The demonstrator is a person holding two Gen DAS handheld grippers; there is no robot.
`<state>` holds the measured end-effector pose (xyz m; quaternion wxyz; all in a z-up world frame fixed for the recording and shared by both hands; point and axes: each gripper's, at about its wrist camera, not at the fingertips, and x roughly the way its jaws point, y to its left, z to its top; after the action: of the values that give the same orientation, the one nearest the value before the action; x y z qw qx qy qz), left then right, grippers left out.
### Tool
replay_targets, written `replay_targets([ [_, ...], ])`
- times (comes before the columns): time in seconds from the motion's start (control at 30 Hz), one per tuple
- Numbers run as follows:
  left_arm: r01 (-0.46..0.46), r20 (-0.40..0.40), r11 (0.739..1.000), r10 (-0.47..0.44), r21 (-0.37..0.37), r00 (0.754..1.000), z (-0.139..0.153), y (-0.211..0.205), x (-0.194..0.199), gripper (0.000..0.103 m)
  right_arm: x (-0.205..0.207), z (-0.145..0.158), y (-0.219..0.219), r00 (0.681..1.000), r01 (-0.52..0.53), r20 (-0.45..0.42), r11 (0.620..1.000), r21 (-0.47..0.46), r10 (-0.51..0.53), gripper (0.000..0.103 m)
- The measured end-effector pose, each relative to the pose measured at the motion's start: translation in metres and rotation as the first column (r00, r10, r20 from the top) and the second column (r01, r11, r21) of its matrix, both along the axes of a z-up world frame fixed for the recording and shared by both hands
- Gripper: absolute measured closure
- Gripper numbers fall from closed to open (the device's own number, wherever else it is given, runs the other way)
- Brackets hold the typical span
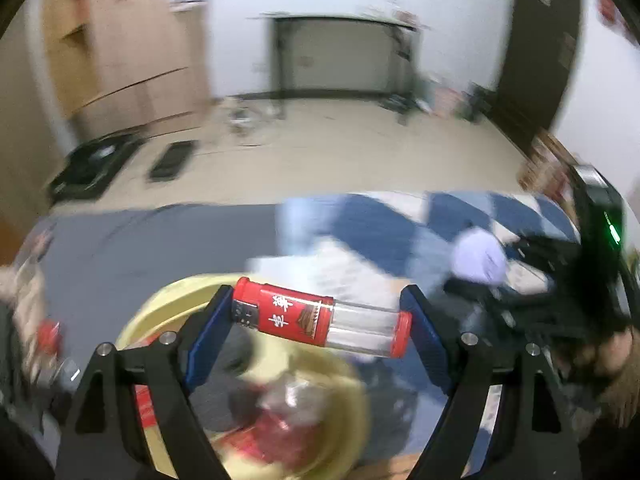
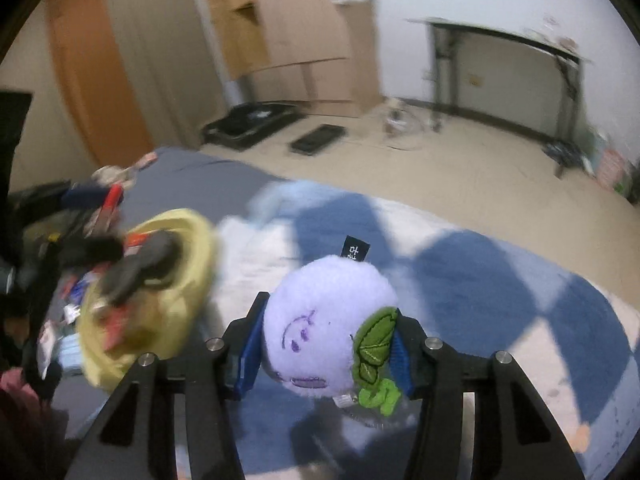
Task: Organize rigid objects
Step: 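Carry the plush toy and tube over the yellow tray and release both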
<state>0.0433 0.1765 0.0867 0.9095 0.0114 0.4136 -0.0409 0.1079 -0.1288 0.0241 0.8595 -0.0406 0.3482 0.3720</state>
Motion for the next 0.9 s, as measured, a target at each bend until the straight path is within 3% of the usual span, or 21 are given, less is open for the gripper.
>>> replay_targets([
  [0.07,-0.079,-0.001,0.997,0.079,-0.008,0.997,0.001,0.035,-0.015,0.020,-0.026,0.012,0.032,0.997,-0.073,0.029,0.997,-0.002,0.073,0.051],
  [0.13,-0.178,-0.050,0.984,0.178,0.000,0.983,-0.008,0.071,-0.023,0.020,-0.048,0.019,0.064,0.989,-0.140,0.042,0.990,-0.006,0.140,0.051],
  [0.33,-0.297,-0.131,0.955,0.292,-0.018,0.947,-0.042,0.125,-0.031,0.020,-0.085,0.014,0.150,0.961,-0.267,0.051,0.958,-0.105,0.273,0.051],
  [0.5,-0.322,-0.157,0.944,0.308,-0.069,0.938,-0.058,0.145,-0.020,0.020,-0.084,-0.009,0.199,0.945,-0.309,0.041,0.929,-0.204,0.323,0.051],
  [0.67,-0.299,-0.166,0.951,0.282,-0.084,0.945,-0.070,0.145,-0.004,0.020,-0.079,-0.032,0.216,0.938,-0.317,0.049,0.907,-0.277,0.343,0.050],
  [0.73,-0.331,-0.191,0.940,0.311,-0.079,0.931,-0.079,0.149,-0.002,0.019,-0.081,-0.037,0.221,0.936,-0.321,0.053,0.904,-0.283,0.348,0.048],
  [0.8,-0.337,-0.204,0.934,0.309,-0.119,0.929,-0.086,0.153,-0.003,0.019,-0.079,-0.040,0.224,0.936,-0.324,0.053,0.909,-0.263,0.349,0.046],
  [0.9,-0.342,-0.206,0.933,0.314,-0.115,0.927,-0.089,0.153,-0.004,0.019,-0.077,-0.045,0.227,0.937,-0.325,0.050,0.912,-0.249,0.347,0.043],
])
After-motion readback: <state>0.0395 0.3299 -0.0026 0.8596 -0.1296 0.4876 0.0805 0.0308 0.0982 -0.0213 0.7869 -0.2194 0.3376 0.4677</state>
